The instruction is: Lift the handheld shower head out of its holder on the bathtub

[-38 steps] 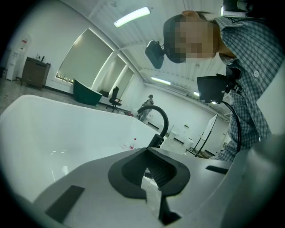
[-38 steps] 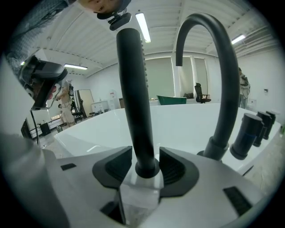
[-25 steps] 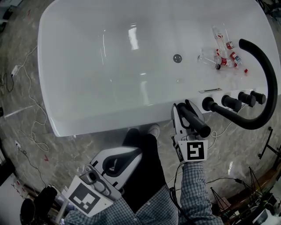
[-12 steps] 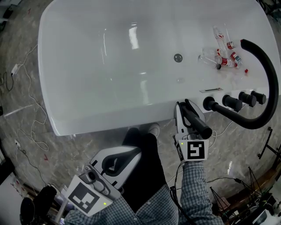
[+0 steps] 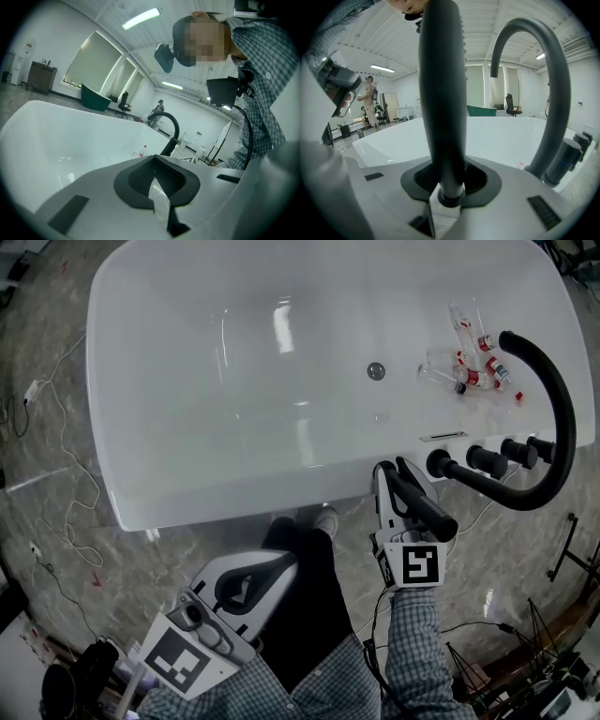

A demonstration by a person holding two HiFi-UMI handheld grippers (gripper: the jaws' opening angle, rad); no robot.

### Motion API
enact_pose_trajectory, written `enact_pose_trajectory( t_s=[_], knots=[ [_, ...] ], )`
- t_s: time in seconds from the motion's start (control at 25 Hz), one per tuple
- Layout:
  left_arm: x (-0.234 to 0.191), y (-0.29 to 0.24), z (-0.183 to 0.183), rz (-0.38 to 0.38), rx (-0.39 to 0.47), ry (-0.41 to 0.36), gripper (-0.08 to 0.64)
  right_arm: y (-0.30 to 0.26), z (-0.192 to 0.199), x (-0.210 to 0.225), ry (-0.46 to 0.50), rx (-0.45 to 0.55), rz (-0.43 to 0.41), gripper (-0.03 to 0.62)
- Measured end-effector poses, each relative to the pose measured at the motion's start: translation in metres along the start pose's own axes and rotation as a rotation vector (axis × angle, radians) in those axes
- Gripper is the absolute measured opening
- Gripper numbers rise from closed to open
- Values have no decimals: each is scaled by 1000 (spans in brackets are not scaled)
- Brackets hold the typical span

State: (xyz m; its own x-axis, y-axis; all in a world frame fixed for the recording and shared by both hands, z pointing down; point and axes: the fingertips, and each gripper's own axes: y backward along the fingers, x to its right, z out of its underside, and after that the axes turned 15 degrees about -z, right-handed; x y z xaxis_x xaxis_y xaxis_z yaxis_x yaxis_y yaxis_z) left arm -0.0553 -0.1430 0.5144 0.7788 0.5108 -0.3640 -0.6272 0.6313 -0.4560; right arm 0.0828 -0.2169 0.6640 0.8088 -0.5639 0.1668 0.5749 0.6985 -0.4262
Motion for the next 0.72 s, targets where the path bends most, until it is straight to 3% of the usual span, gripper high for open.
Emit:
enact_pose_trajectory(
  t_s=[0.72],
  knots=[
    [25, 29, -38, 14, 41, -18, 6, 53, -52, -5, -16, 51, 60, 112]
  ],
)
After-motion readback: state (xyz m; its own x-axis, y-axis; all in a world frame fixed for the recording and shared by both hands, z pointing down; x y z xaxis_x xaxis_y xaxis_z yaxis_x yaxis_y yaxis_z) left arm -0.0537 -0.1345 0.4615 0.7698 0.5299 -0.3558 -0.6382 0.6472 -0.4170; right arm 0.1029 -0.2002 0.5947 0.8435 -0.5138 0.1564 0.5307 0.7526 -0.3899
